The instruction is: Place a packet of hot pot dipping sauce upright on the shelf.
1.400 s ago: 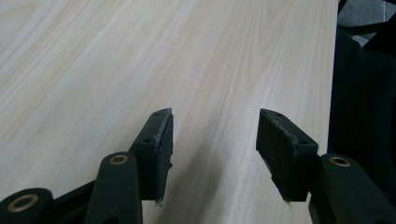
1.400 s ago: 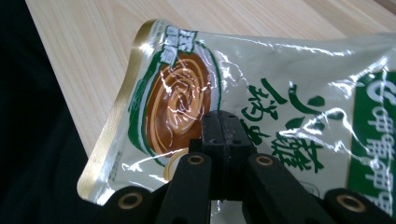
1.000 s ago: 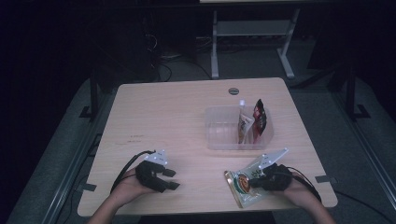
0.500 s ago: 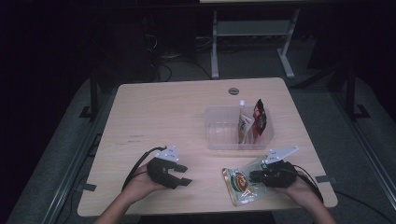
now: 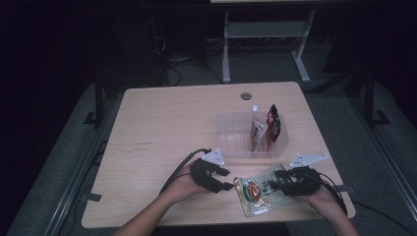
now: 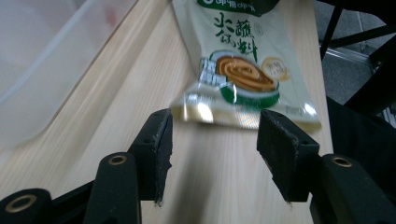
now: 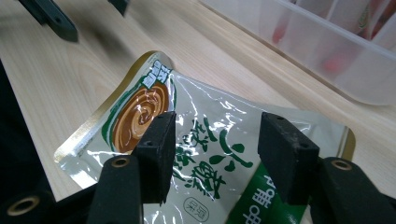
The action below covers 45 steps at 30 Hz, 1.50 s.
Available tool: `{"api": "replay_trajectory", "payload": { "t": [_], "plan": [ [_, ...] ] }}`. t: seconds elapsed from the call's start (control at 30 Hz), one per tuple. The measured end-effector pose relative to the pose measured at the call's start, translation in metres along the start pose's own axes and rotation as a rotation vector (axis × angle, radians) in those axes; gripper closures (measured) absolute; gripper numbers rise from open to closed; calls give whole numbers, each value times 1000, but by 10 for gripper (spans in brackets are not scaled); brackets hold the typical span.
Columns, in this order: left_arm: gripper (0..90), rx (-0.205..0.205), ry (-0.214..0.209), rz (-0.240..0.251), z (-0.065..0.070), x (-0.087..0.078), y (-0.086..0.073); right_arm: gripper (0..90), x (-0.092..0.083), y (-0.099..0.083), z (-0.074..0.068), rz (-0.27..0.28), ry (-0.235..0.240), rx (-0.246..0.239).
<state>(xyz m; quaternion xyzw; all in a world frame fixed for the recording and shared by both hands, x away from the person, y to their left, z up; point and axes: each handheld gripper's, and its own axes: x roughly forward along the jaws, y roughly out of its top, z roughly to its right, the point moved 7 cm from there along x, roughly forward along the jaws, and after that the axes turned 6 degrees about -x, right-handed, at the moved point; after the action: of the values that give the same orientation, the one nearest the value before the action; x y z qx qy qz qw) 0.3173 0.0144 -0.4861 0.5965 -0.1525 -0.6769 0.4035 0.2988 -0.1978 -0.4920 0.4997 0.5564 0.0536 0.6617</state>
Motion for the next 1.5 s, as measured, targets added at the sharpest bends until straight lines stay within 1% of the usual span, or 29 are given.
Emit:
{"api": "replay_trajectory", "payload": {
  "t": [0.07,0.13,0.17,0.2,0.23,0.33,0.4,0.43,0.5,0.63,0.7,0.73,0.8,0.83,0.87,0.97,1.0,1.03,1.07,1.1,1.13,1.17,1.2,1.23,1.27,1.3,1.37,1.4,1.5],
  "plan": [
    [451,8,-11,-6,1,11,5,458,-2,0,2,9,-11,11],
    [451,10,-21,-5,2,21,10,456,-2,0,2,13,-15,12],
    [451,9,-25,-3,3,26,11,454,-2,0,4,21,-15,5],
    [451,7,-34,-3,4,35,14,450,-3,0,4,25,-21,5],
    [448,7,-34,-3,4,35,14,447,-3,0,4,25,-21,7],
    [448,2,-39,-8,4,44,16,446,-2,0,4,25,-23,3],
    [449,5,-33,-27,3,51,16,444,-2,-1,4,21,-22,5],
    [448,5,-33,-27,3,51,16,444,-2,-1,4,21,-22,5],
    [448,-8,-44,-22,4,54,18,444,-1,0,5,22,-23,8],
    [449,-2,-53,-22,5,61,20,443,-1,0,5,23,-24,8],
    [450,1,-53,-35,7,64,19,443,-1,-1,5,20,-28,15],
    [453,-5,-59,-32,8,66,20,443,-1,-1,5,20,-30,14],
    [459,2,-47,-30,8,68,20,443,-2,-1,7,23,-32,11],
    [482,7,-45,-29,8,68,20,443,-3,-1,8,31,-38,16],
    [482,8,-42,-27,8,68,20,443,-3,-1,8,31,-38,16],
    [558,8,-37,-20,5,67,20,443,-4,0,9,40,-42,16],
    [592,9,-38,-18,4,67,19,443,-4,0,9,41,-45,16],
    [659,9,-41,-13,4,67,19,444,-5,0,10,45,-53,13],
    [698,10,-42,-9,3,67,19,444,-5,0,10,48,-56,14],
    [698,12,-42,-9,3,68,19,444,-5,0,10,48,-56,14],
    [786,7,-51,-17,3,68,19,444,-6,1,12,56,-60,17],
    [827,7,-51,-17,3,68,19,444,-6,1,12,56,-60,17],
    [827,4,-62,-15,3,68,19,444,-7,1,12,59,-64,22],
    [856,11,-64,-16,3,68,18,443,-8,2,13,65,-69,17],
    [875,12,-68,-15,3,68,18,441,-9,2,12,69,-69,26],
    [888,9,-74,-13,2,67,19,439,-10,3,13,79,-73,19],
    [897,-7,-87,-6,2,66,19,431,-13,4,14,94,-73,24],
    [899,-2,-88,-7,2,65,19,425,-14,4,14,95,-74,28],
    [900,-9,-93,-3,2,58,20,410,-16,5,13,106,-70,25]
  ]
}}
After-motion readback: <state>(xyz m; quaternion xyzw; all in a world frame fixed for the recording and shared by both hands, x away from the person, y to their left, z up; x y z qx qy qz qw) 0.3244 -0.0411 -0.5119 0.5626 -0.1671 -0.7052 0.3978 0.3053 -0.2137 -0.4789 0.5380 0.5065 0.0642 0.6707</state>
